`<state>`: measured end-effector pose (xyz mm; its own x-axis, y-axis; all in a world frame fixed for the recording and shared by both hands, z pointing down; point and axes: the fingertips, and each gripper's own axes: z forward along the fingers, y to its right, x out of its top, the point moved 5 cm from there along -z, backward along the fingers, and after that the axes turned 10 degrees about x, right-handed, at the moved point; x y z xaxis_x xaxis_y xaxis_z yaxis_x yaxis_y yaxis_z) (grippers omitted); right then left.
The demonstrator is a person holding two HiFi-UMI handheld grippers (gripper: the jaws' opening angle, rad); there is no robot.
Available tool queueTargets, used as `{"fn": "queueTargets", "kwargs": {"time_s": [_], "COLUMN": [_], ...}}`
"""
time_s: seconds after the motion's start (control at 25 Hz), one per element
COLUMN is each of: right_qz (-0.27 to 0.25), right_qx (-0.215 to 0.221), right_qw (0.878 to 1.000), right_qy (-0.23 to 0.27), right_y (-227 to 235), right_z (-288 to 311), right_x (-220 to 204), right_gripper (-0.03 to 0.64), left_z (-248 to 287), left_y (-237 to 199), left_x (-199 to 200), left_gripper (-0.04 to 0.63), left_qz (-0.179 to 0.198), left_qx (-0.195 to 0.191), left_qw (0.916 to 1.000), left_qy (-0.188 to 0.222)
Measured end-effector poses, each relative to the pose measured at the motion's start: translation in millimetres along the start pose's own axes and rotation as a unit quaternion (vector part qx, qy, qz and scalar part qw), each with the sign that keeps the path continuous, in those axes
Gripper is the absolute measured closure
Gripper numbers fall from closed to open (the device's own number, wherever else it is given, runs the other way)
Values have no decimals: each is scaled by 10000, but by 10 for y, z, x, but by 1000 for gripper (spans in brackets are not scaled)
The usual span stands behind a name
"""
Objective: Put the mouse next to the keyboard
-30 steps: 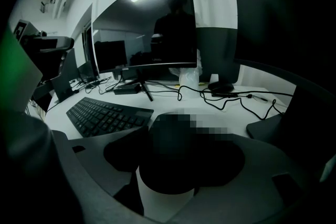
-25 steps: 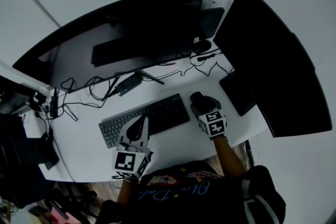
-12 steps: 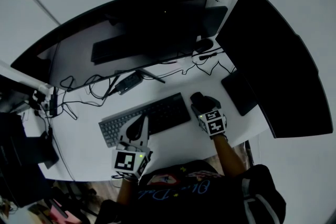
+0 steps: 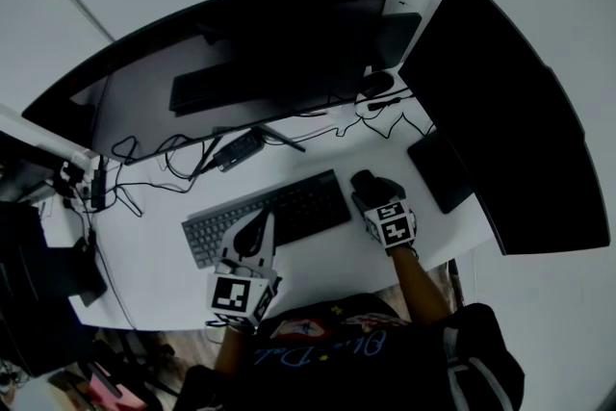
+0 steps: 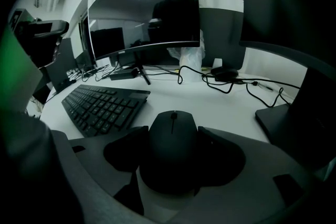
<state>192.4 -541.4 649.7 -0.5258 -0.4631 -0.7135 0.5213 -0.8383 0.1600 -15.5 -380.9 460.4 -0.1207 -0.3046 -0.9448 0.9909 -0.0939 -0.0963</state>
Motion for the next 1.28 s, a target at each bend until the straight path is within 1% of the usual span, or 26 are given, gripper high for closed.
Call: {"fn": "queueTargets", "kwargs": {"time_s": [0.28,0.36,0.48,0.64,0.92,1.08,1.28], "right_qz": [13,4,2,37,74,143,70], "right_qx": [64,85,17,47,29,136,64], "right_qw": [10000,10000,10000,9997,9971,9936,9886], "right_qy": [-20,-30,80,231,763,1111,1504], "right_y": [-24,-39,-44,-77,-146,-210,-287], "right_z": [1,-5,-27,-78,-280,-429,-647], "right_x": [18,32,43,122,358,499,621], "right_gripper": [345,331,316,311,311,313,314], "left_z": [-22,-34,-56,-77,-137,-177,-225], "left_y": [12,9,12,19,23,46,72], "left_x": [3,1,3,5,18,32,41], "left_gripper": [592,592,592,592,592,592,592], "left_qz": [13,19,24,8,41,58,159], "left_qx": [-22,-15,-22,-26,-30,-29,-32], "left_qw": [10000,10000,10000,10000,9998,9997,9993], "left_qy": [43,40,50,91,195,234,346]}}
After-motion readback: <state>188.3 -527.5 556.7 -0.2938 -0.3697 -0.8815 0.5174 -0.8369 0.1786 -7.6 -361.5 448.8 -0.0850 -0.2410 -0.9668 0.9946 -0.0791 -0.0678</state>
